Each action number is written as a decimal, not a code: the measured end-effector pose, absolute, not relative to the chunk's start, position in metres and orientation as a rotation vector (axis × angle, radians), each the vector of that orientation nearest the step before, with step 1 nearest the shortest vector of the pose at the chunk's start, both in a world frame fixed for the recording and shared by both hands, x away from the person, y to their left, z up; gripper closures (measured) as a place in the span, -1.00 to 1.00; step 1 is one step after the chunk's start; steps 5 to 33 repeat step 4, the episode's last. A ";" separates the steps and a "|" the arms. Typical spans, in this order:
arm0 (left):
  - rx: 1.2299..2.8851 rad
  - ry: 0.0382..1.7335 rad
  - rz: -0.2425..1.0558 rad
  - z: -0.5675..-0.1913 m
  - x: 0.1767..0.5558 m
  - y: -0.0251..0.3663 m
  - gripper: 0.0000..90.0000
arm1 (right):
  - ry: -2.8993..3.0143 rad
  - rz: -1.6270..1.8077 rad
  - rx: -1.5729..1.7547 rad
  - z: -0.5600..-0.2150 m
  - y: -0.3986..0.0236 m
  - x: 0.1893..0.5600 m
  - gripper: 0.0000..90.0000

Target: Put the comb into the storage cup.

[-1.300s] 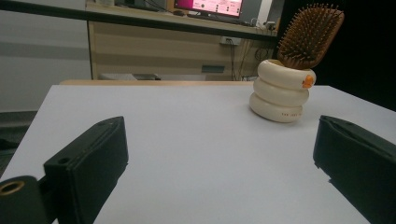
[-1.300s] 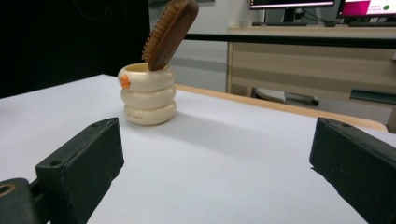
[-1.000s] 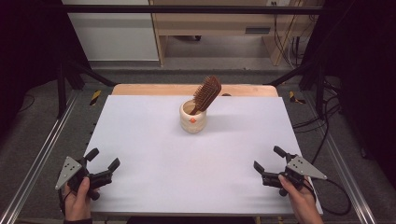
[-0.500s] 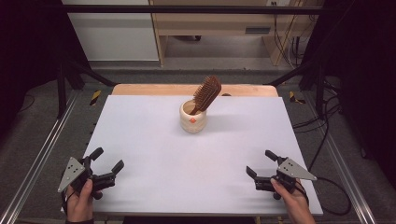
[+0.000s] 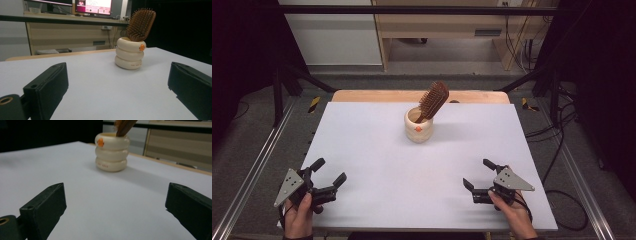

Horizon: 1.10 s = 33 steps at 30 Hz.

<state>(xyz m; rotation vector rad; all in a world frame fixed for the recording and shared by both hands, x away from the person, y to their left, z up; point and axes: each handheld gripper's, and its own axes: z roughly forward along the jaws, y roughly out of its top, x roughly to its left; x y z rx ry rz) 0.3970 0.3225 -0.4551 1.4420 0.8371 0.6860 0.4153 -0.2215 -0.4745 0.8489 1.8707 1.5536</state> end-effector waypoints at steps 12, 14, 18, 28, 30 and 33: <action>1.455 0.840 0.682 -0.456 0.399 0.319 -0.93 | 1.789 1.571 0.877 -0.470 -0.220 0.420 -0.93; 1.455 0.840 0.682 -0.456 0.399 0.319 -0.93 | 1.789 1.571 0.877 -0.470 -0.220 0.420 -0.93; 1.455 0.840 0.682 -0.456 0.399 0.319 -0.93 | 1.789 1.571 0.877 -0.470 -0.220 0.420 -0.93; 1.455 0.840 0.682 -0.456 0.399 0.319 -0.93 | 1.789 1.571 0.877 -0.470 -0.220 0.420 -0.93; 1.455 0.840 0.682 -0.456 0.399 0.319 -0.93 | 1.789 1.571 0.877 -0.470 -0.220 0.420 -0.93; 1.455 0.840 0.682 -0.456 0.399 0.319 -0.93 | 1.789 1.571 0.877 -0.470 -0.220 0.420 -0.93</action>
